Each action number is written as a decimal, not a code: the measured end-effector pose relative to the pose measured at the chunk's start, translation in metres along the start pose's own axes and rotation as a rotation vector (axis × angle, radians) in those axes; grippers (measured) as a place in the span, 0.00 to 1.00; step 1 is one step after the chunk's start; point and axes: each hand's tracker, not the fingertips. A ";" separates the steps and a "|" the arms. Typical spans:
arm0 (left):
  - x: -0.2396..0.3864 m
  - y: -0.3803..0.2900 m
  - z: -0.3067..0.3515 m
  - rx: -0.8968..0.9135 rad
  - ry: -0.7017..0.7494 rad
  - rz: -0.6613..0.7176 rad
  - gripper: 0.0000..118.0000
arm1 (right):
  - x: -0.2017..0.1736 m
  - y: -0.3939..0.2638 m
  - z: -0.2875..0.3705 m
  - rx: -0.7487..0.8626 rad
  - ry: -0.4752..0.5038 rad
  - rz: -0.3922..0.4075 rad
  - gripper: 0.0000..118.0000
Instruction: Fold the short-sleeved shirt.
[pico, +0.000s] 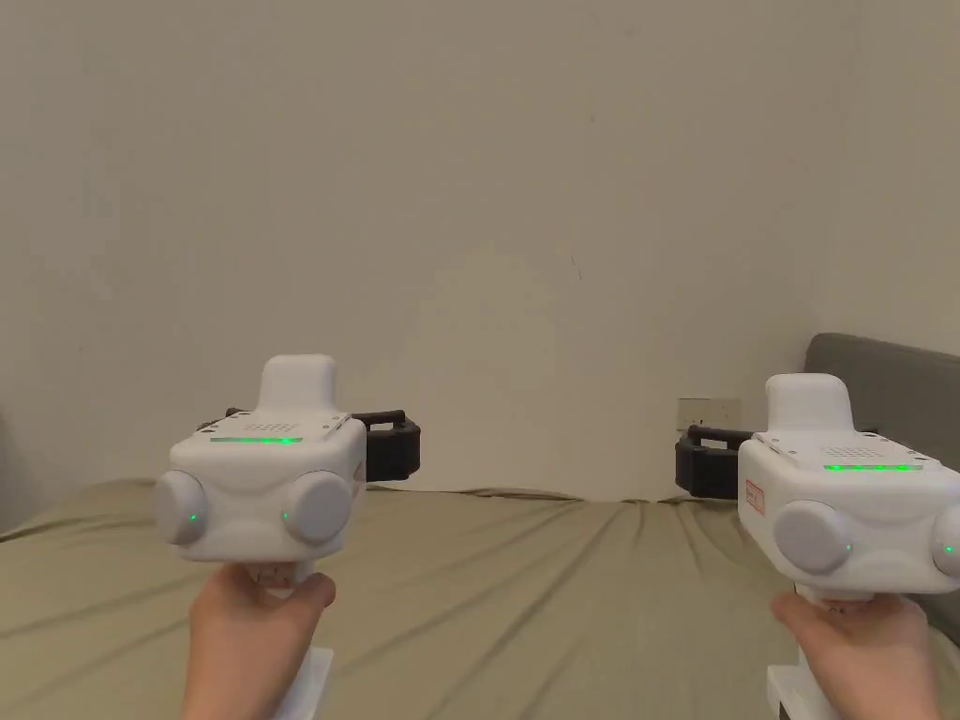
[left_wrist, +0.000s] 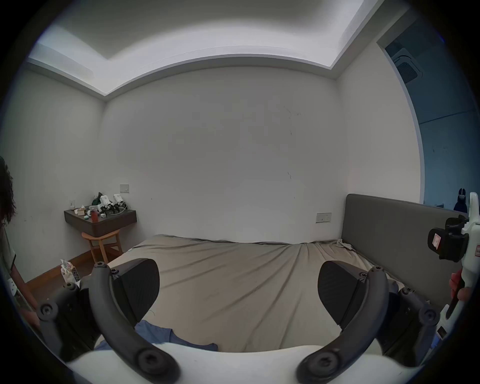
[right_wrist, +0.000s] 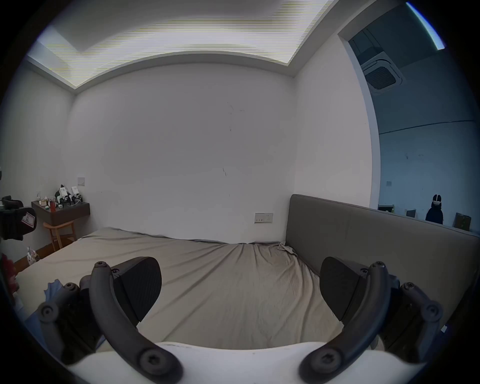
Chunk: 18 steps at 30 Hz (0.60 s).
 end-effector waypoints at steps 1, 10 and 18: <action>0.000 0.000 0.000 -0.002 -0.006 0.004 1.00 | 0.000 0.000 0.000 0.001 0.000 0.000 1.00; 0.004 0.000 0.002 0.026 0.013 -0.041 1.00 | 0.000 -0.003 -0.002 -0.014 0.004 -0.016 1.00; 0.000 0.005 0.001 0.024 0.015 -0.010 1.00 | -0.004 0.000 -0.001 -0.017 0.018 0.004 1.00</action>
